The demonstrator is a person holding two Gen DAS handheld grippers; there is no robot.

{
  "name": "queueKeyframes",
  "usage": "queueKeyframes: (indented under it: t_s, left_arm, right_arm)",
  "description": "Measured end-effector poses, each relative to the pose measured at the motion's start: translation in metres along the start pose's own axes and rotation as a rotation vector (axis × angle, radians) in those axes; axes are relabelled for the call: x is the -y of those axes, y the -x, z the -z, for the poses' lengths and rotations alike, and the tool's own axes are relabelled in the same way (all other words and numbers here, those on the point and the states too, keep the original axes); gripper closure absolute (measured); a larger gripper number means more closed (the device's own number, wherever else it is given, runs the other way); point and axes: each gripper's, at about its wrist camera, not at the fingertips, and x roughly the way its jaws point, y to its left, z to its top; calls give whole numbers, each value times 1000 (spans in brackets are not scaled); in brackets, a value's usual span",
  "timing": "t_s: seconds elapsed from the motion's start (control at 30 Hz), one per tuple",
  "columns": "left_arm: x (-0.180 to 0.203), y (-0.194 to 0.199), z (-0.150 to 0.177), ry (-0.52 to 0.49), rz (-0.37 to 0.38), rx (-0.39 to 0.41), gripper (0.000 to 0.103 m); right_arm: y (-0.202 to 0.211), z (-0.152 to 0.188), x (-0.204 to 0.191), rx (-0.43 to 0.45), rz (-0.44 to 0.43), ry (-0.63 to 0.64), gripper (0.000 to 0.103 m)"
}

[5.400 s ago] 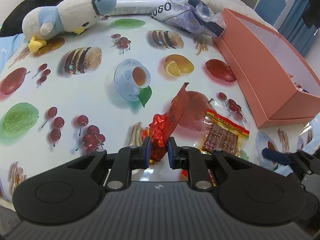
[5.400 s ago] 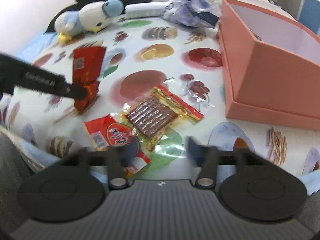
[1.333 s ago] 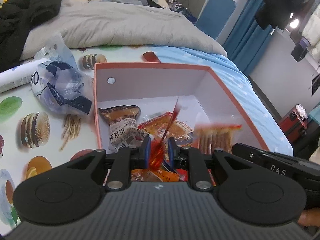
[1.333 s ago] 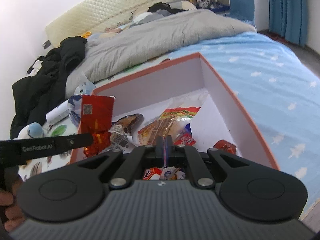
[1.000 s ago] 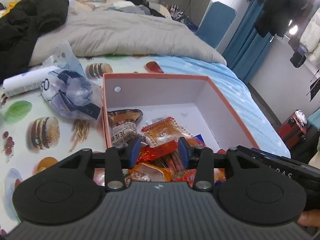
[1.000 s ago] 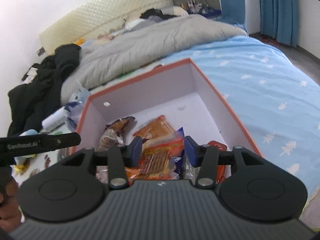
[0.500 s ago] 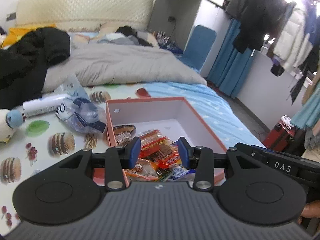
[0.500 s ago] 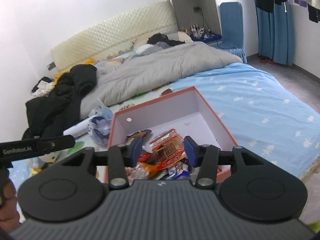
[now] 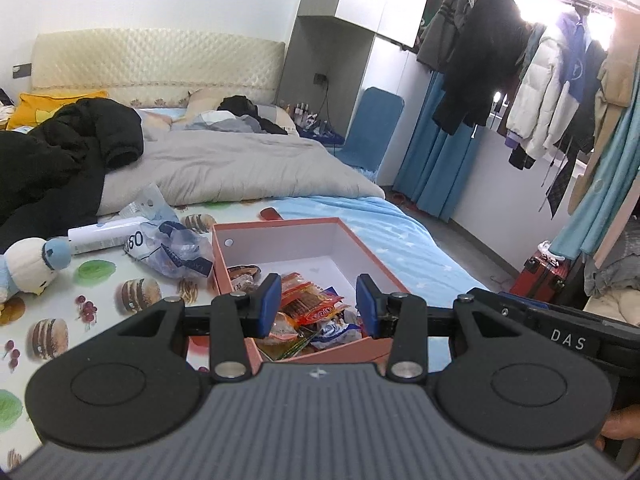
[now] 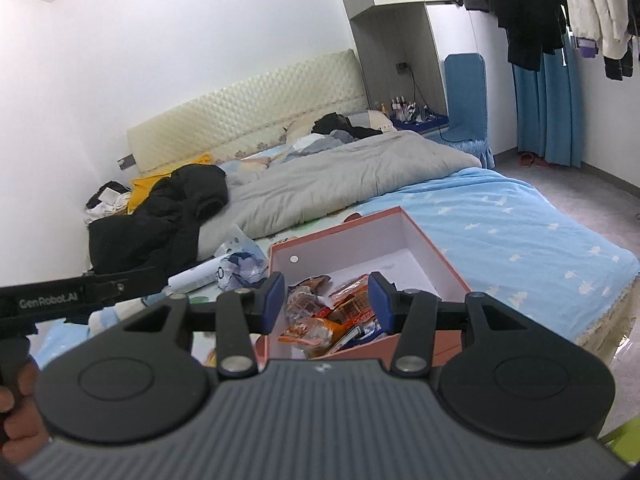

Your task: Organize snacks

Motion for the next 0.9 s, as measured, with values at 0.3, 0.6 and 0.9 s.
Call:
queueKeyframes:
  t_s: [0.3, 0.6, 0.9]
  left_arm:
    - [4, 35, 22, 1, -13, 2, 56]
    - [5, 39, 31, -11, -15, -19, 56]
    - [3, 38, 31, -18, -17, -23, 56]
  right_arm:
    - [28, 19, -10, 14, -15, 19, 53]
    - [38, 28, -13, 23, -13, 36, 53]
    - [45, 31, -17, 33, -17, 48, 53]
